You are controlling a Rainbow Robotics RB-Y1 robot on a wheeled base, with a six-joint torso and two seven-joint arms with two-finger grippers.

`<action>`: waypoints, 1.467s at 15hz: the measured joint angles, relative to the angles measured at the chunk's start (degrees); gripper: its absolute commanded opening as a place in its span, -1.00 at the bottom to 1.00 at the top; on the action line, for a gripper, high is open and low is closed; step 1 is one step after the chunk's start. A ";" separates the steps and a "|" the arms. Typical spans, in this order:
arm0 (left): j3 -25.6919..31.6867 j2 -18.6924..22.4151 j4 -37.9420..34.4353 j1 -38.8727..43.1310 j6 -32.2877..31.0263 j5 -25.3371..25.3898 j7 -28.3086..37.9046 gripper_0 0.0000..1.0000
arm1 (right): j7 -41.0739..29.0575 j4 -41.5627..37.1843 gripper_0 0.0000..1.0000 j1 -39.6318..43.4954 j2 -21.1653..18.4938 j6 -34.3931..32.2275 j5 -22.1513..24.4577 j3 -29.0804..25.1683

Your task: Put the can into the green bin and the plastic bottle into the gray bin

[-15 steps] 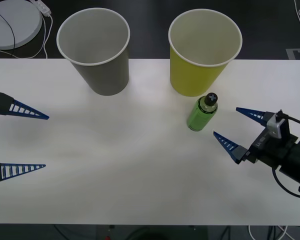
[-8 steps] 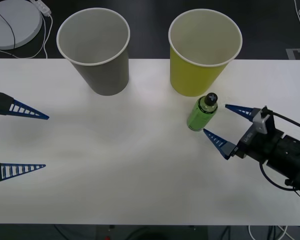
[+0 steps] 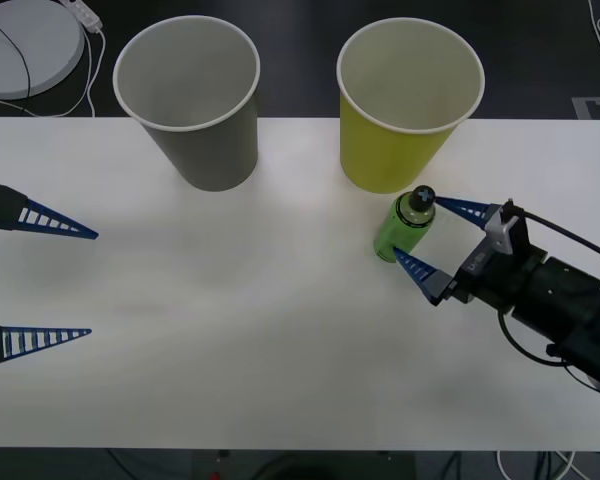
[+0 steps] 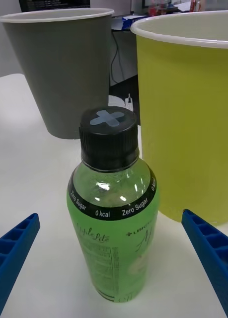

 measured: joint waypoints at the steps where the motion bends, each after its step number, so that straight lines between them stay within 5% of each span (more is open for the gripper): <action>1: 0.00 0.00 0.00 0.00 0.00 0.00 0.00 1.00 | -0.15 0.00 1.00 -0.35 0.17 0.49 0.44 0.26; 17: 0.00 0.00 0.00 0.00 0.00 0.00 0.00 1.00 | -0.68 6.24 1.00 -7.89 4.47 3.34 3.12 5.18; 18: 0.00 0.00 0.00 0.00 0.00 0.00 0.00 1.00 | -0.60 6.24 0.29 -7.90 4.47 3.35 3.12 5.20; 19: 0.00 0.00 0.00 0.00 0.00 0.00 0.00 1.00 | -0.55 6.24 -0.70 -7.90 4.50 3.38 3.14 5.24; 20: 0.00 0.00 0.00 0.00 0.00 0.00 0.00 1.00 | -0.54 6.24 -1.00 -7.90 4.58 3.41 3.19 5.28; 22: 0.00 0.00 0.00 0.00 0.00 0.00 0.00 1.00 | -0.50 6.24 -1.00 -7.90 4.68 3.41 3.15 5.29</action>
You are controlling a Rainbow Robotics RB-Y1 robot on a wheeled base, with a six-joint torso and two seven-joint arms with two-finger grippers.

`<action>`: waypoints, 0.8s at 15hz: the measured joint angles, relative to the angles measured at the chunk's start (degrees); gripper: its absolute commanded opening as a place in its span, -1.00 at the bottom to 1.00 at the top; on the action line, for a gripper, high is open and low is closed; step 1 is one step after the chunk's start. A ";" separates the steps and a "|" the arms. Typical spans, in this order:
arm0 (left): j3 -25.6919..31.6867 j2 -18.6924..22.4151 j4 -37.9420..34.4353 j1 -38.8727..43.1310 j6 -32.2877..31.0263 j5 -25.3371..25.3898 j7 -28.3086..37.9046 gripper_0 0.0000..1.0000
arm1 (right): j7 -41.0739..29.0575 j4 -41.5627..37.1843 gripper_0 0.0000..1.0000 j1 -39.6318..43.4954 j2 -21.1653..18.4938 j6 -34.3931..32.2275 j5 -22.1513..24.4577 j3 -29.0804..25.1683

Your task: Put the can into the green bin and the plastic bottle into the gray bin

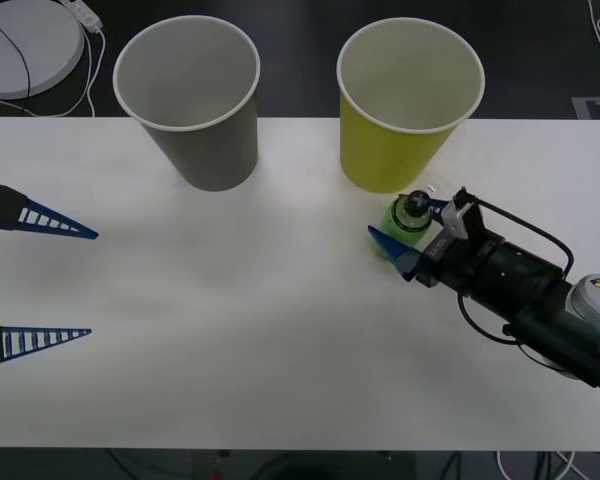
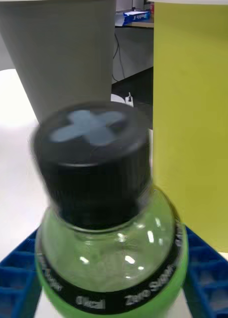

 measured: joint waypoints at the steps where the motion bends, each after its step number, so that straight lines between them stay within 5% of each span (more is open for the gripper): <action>1: 0.00 0.00 0.00 0.00 0.00 0.00 0.00 1.00 | 0.08 0.00 -1.00 0.00 0.12 -0.03 0.00 0.00; 12: 0.00 0.00 0.00 0.00 0.00 0.00 0.00 1.00 | 0.24 -1.51 -1.00 0.63 -0.14 -0.52 -0.03 -0.06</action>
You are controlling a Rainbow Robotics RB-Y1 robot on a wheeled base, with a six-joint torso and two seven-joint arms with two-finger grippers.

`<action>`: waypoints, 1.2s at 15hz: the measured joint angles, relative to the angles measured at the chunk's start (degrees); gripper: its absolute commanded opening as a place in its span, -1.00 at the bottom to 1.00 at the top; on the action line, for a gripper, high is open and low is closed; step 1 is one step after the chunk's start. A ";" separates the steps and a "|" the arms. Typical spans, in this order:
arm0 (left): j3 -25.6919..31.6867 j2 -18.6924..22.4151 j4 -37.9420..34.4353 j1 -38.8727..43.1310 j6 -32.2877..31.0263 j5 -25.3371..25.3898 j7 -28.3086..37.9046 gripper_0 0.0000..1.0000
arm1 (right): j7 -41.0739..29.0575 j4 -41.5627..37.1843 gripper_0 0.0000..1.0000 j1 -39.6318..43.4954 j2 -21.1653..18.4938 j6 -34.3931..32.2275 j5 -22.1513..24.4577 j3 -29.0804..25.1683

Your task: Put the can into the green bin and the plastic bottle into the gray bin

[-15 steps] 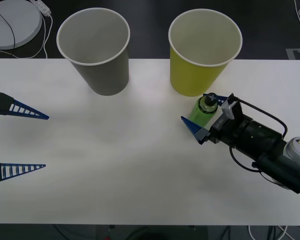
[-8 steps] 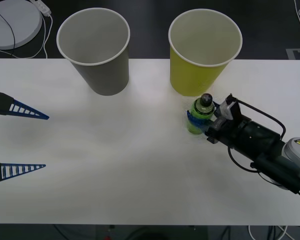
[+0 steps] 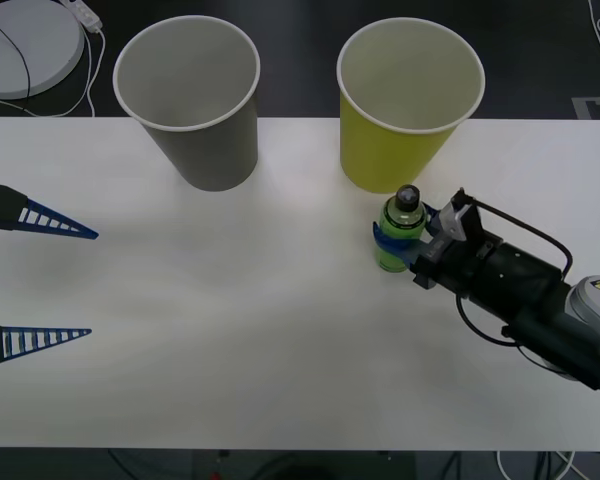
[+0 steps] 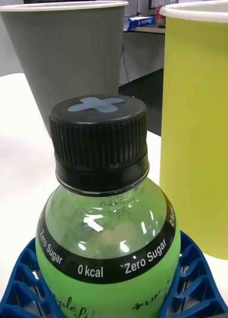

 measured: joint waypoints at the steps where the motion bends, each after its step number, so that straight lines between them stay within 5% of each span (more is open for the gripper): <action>1: 0.00 0.00 0.00 0.00 0.00 0.00 0.00 1.00 | -0.09 -0.62 -1.00 0.30 -0.29 0.01 -0.12 -0.09; 18: 0.00 0.00 0.00 0.00 0.00 0.00 0.00 1.00 | -7.01 -17.13 -1.00 12.14 -12.91 -0.15 -3.03 -4.74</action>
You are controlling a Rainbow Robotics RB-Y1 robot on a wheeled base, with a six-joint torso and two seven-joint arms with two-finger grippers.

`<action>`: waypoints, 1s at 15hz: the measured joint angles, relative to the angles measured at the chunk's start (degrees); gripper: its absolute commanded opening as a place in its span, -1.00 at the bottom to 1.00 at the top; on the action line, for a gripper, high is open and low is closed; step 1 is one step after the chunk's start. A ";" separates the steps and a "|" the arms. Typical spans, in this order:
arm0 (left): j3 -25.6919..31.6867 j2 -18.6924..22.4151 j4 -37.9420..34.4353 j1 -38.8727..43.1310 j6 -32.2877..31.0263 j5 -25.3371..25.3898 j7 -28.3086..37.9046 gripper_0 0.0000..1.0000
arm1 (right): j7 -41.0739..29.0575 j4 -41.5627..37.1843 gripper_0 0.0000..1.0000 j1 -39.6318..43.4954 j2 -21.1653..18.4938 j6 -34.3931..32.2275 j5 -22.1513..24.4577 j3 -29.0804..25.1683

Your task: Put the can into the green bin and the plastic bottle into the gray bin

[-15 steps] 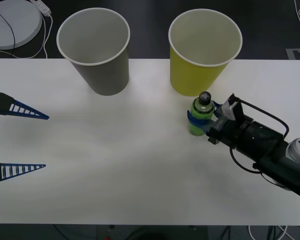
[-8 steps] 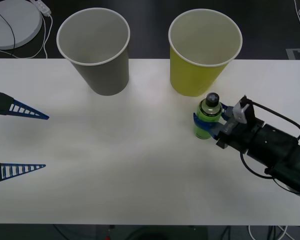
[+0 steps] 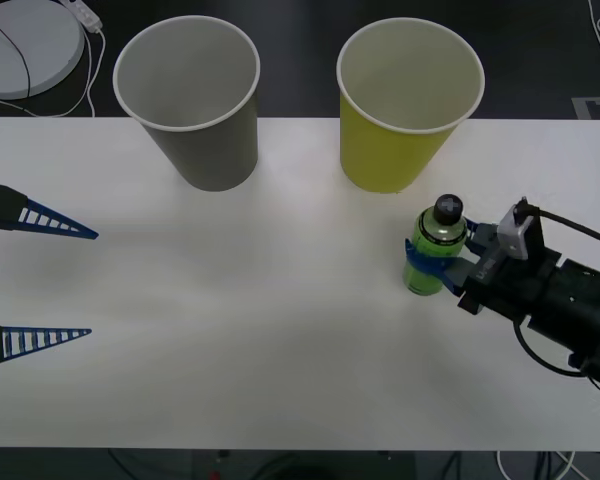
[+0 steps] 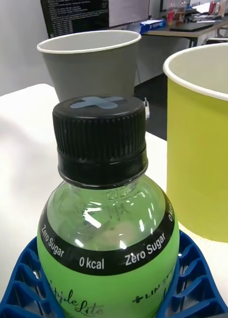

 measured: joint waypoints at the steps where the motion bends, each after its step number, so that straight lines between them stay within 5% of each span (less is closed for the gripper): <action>1: 0.00 0.00 0.00 0.00 0.00 0.00 0.00 1.00 | -1.82 -1.18 -1.00 0.85 -1.21 0.00 0.46 -0.42; 6: 0.00 0.00 0.00 0.00 0.00 0.00 0.00 1.00 | -12.85 -5.27 -1.00 2.26 -6.51 -0.01 3.57 -1.56; 15: 0.00 0.00 0.00 0.00 0.00 0.00 0.00 1.00 | -41.36 -13.60 -1.00 3.40 -9.97 -0.07 23.39 -5.78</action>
